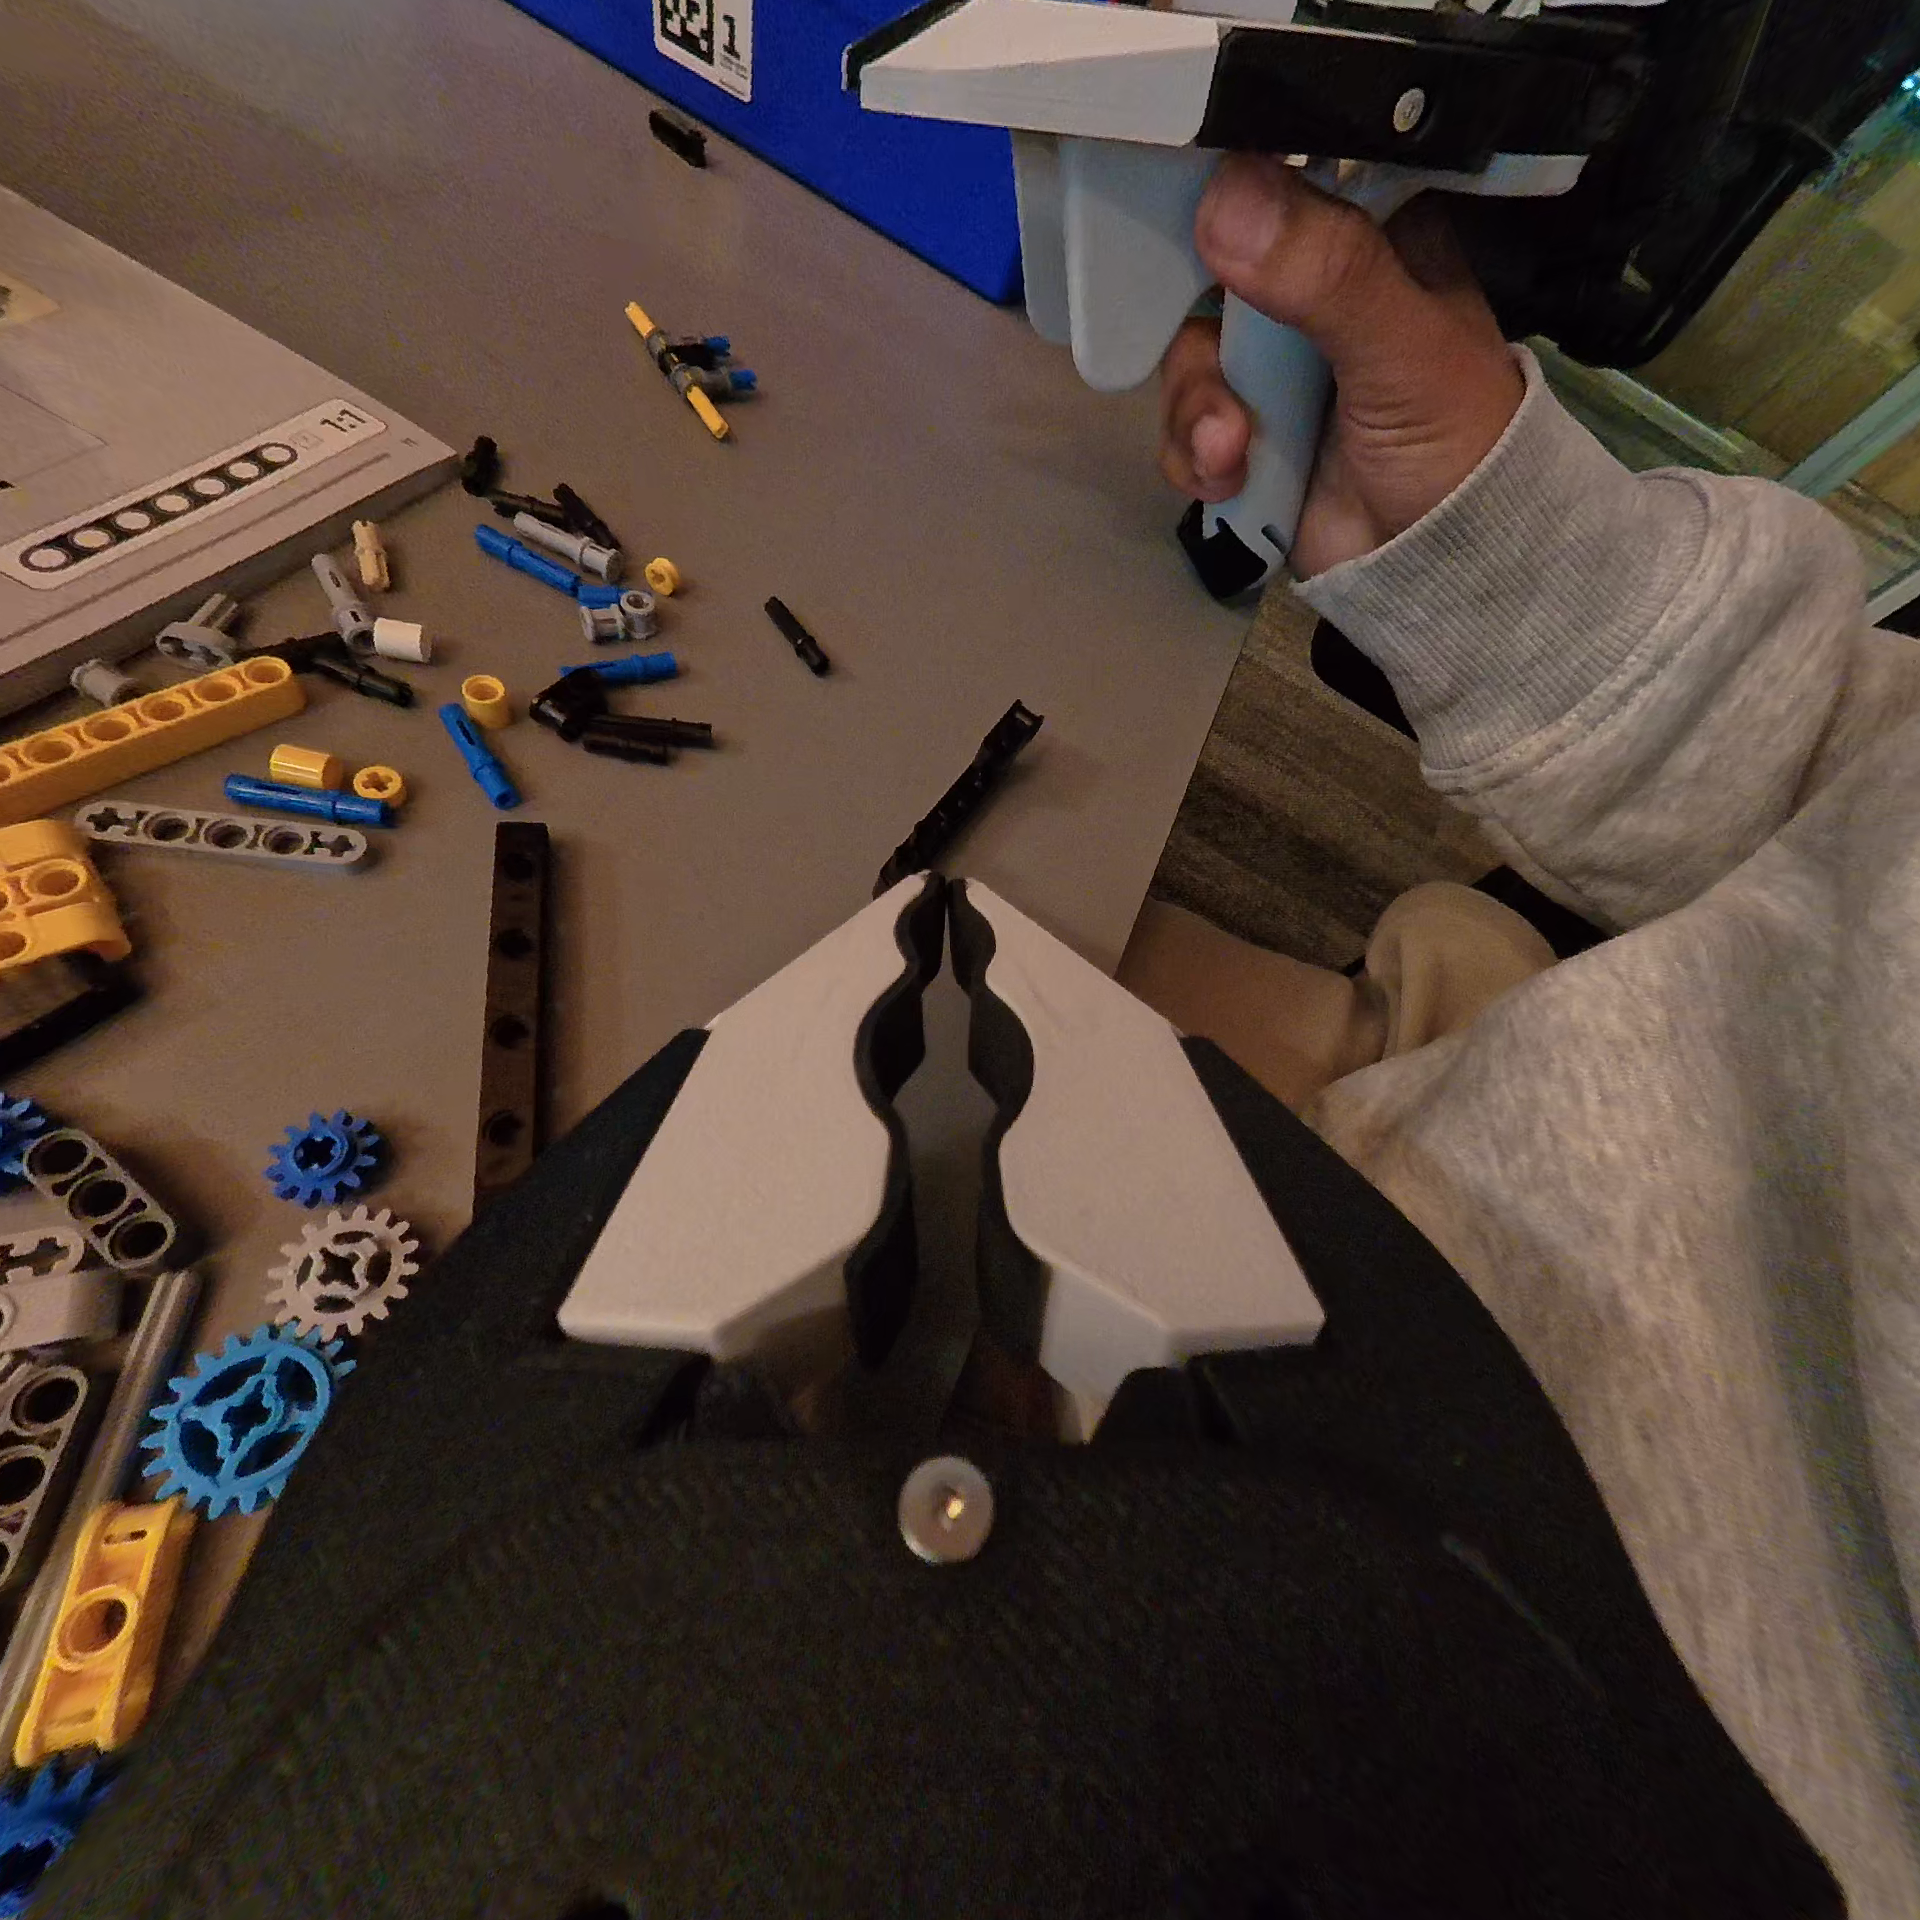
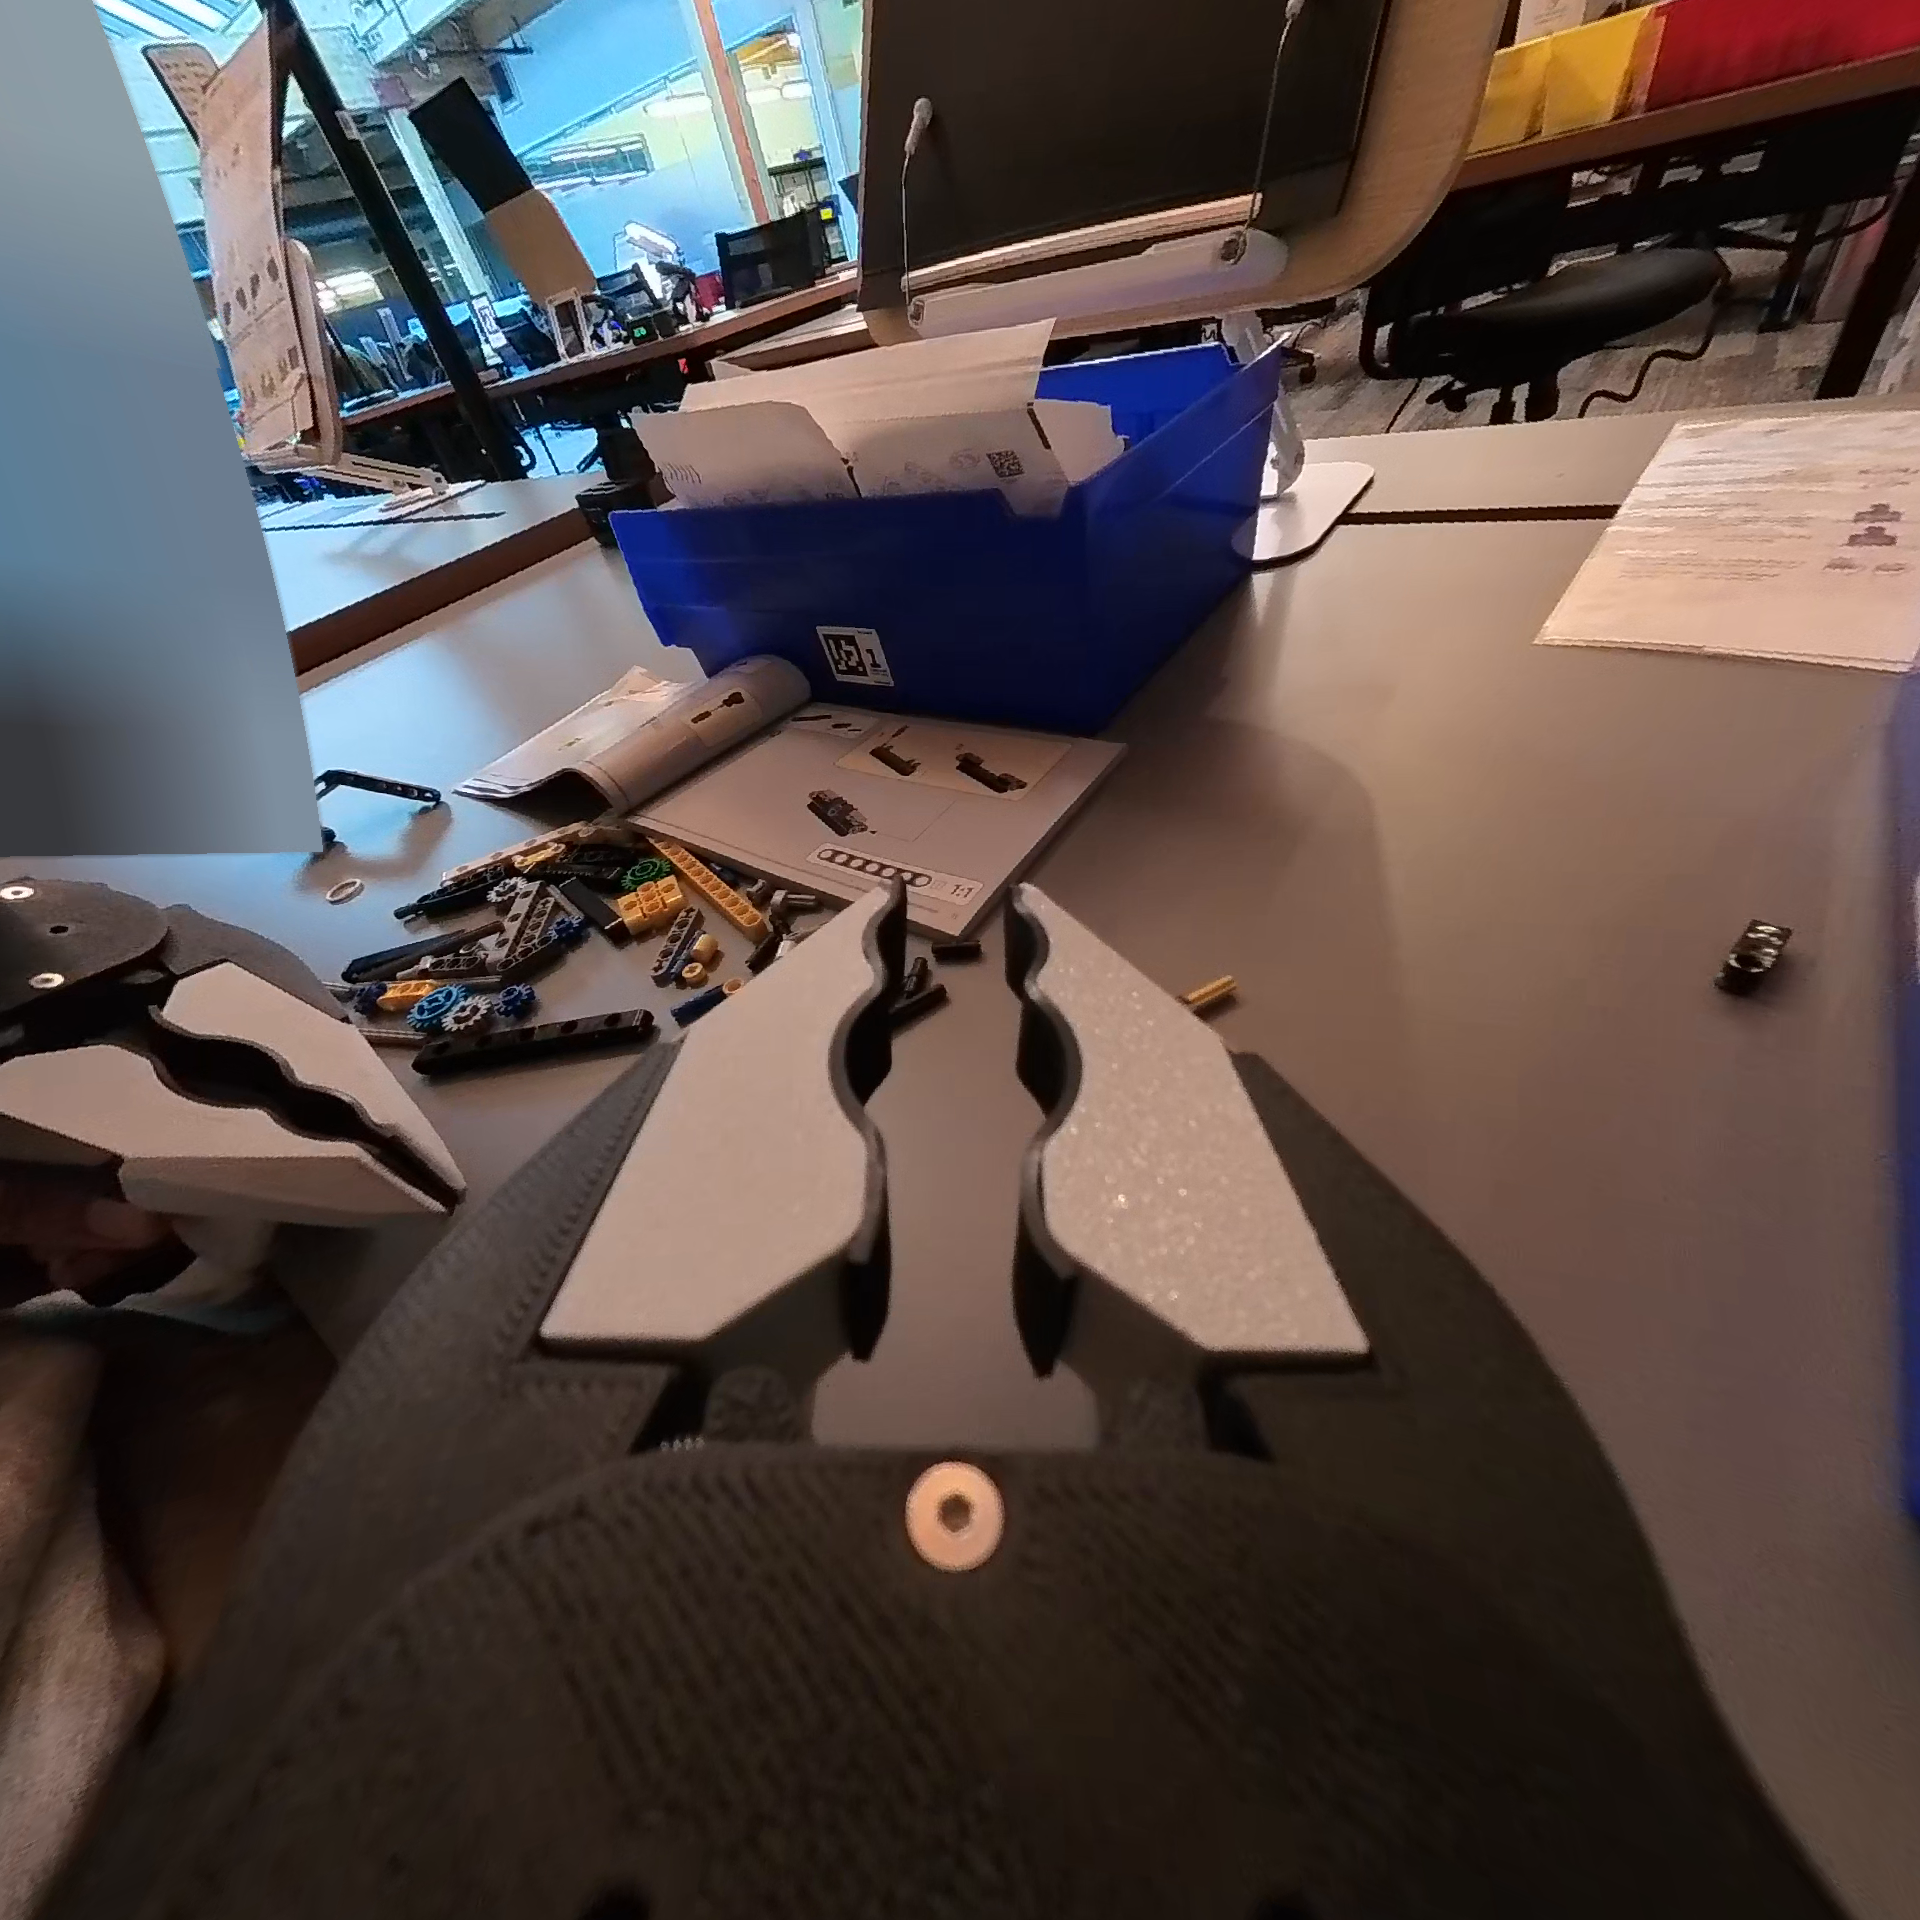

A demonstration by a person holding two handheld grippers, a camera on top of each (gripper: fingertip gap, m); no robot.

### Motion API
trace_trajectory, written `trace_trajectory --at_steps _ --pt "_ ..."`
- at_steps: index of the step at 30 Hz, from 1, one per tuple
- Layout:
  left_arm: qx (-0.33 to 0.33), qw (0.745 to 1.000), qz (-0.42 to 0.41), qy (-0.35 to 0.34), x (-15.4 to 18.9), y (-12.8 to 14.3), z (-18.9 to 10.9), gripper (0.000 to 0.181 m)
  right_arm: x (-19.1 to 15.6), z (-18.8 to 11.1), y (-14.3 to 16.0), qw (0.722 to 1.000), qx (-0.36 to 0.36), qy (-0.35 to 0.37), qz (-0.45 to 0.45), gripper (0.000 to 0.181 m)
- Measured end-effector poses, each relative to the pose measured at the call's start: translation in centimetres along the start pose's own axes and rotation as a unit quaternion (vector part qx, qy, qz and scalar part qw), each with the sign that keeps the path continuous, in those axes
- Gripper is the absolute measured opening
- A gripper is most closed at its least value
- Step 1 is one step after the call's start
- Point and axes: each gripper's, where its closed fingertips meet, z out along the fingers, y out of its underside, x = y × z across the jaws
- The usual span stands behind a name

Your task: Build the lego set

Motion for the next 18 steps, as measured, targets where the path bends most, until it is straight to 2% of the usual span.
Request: trace_trajectory --at_steps 18 --pt "-0.004 1.0 0.005 0.002 0.15 0.12 0.06 0.0 0.03 -0.05 0.08 1.0 -0.002 0.0 0.0 0.016"
